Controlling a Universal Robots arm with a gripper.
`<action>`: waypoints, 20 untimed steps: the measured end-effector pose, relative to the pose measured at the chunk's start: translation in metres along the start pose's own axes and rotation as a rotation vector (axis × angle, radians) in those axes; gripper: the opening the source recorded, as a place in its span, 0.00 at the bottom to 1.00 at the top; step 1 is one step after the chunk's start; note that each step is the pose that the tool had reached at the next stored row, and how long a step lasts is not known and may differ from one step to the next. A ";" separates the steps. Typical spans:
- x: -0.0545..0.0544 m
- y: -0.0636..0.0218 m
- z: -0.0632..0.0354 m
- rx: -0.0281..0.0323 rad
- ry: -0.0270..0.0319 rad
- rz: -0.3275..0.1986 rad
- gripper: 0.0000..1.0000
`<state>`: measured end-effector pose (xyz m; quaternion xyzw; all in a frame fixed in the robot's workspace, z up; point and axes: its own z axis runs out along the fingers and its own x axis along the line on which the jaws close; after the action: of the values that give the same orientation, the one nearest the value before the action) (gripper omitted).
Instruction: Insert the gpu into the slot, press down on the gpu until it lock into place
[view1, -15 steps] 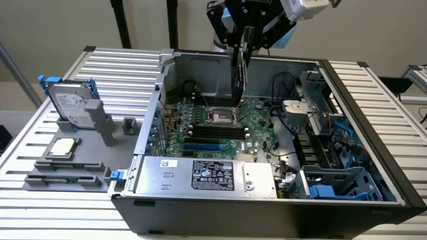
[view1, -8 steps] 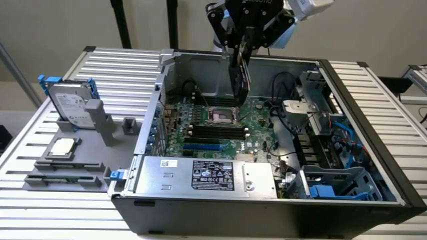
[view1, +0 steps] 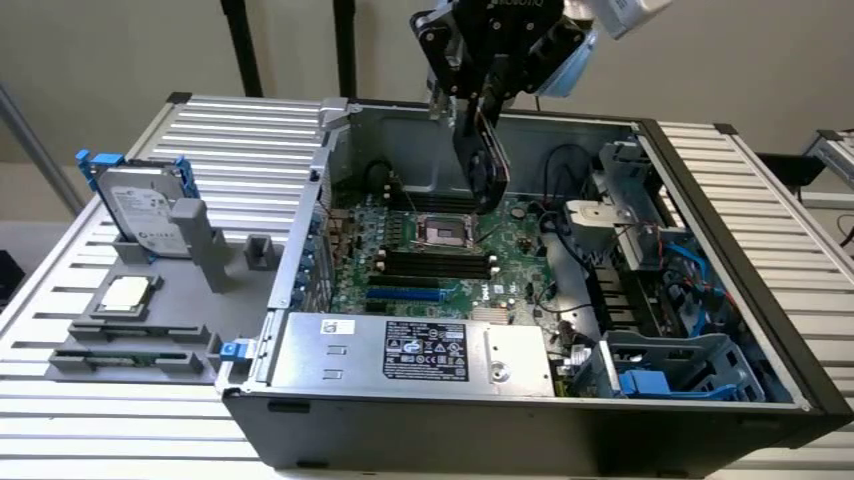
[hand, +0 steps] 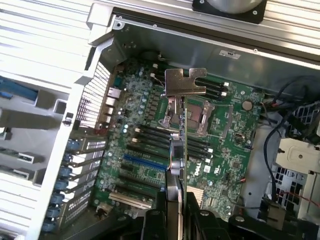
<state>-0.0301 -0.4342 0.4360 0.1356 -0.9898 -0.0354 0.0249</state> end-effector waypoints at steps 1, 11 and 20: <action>0.000 0.0000 0.0000 0.0008 0.0015 -0.018 0.26; 0.000 -0.0001 0.0010 0.0080 0.0151 -0.199 0.26; 0.000 -0.0002 0.0029 0.0163 0.0235 -0.363 0.26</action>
<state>-0.0301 -0.4342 0.4331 0.3127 -0.9490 -0.0297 0.0285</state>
